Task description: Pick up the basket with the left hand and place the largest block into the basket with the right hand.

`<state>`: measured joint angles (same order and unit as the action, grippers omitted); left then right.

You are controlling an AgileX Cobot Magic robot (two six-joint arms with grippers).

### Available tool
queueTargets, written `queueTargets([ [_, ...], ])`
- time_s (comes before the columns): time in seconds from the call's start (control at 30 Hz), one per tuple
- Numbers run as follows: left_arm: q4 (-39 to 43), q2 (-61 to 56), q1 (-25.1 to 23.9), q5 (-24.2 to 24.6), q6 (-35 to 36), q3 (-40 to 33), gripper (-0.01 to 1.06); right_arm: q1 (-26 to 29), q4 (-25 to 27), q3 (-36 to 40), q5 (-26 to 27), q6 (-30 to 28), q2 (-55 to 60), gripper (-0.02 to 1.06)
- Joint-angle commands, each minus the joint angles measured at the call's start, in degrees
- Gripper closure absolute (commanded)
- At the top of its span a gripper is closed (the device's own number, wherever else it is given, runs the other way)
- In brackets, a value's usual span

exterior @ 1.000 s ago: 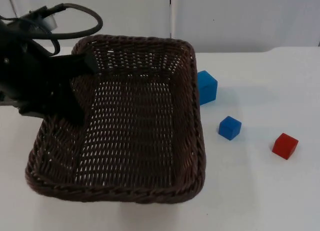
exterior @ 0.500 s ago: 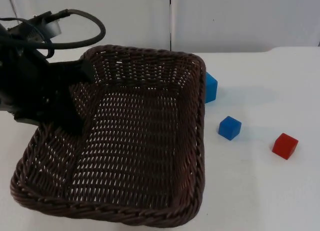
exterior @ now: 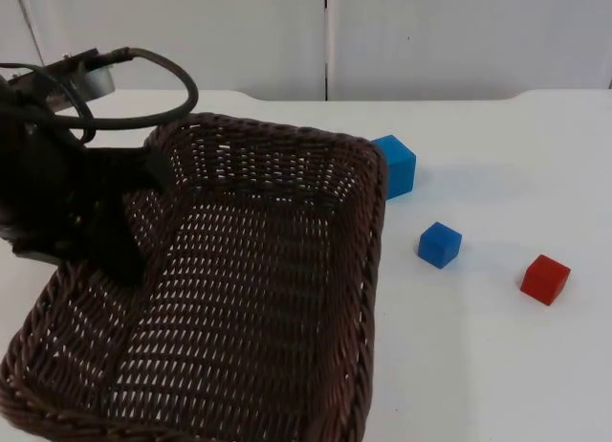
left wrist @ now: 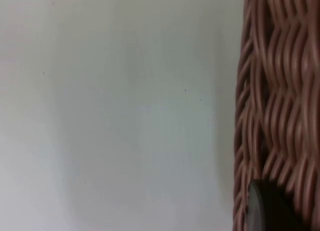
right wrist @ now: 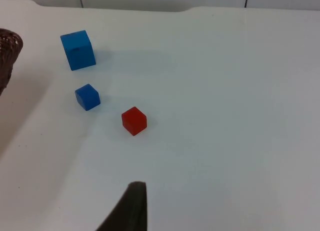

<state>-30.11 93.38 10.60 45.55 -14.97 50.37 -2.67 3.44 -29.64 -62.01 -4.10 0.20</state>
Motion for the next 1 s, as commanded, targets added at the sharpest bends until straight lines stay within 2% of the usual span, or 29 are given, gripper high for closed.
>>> queueTargets([
  [0.0, -0.8, -0.8, 0.0, 0.2, -0.2, -0.1, 1.05, 0.3, 0.6, 0.1, 0.2, -0.3, -0.2, -0.01],
  [0.67, -0.7, -0.8, 0.0, -0.4, 0.2, -0.1, 1.05, 0.3, 1.3, -1.6, 1.6, -0.3, -0.2, 0.00],
  [0.9, -0.9, -0.8, 0.0, -0.4, 0.2, -0.1, 1.05, 0.3, 1.2, -5.5, 4.1, -0.3, 7.8, 0.00],
  [0.97, -0.9, -0.8, 0.0, -0.4, 0.2, -0.1, 1.05, 0.3, 1.2, -6.9, 6.3, -0.3, 11.5, 0.00],
])
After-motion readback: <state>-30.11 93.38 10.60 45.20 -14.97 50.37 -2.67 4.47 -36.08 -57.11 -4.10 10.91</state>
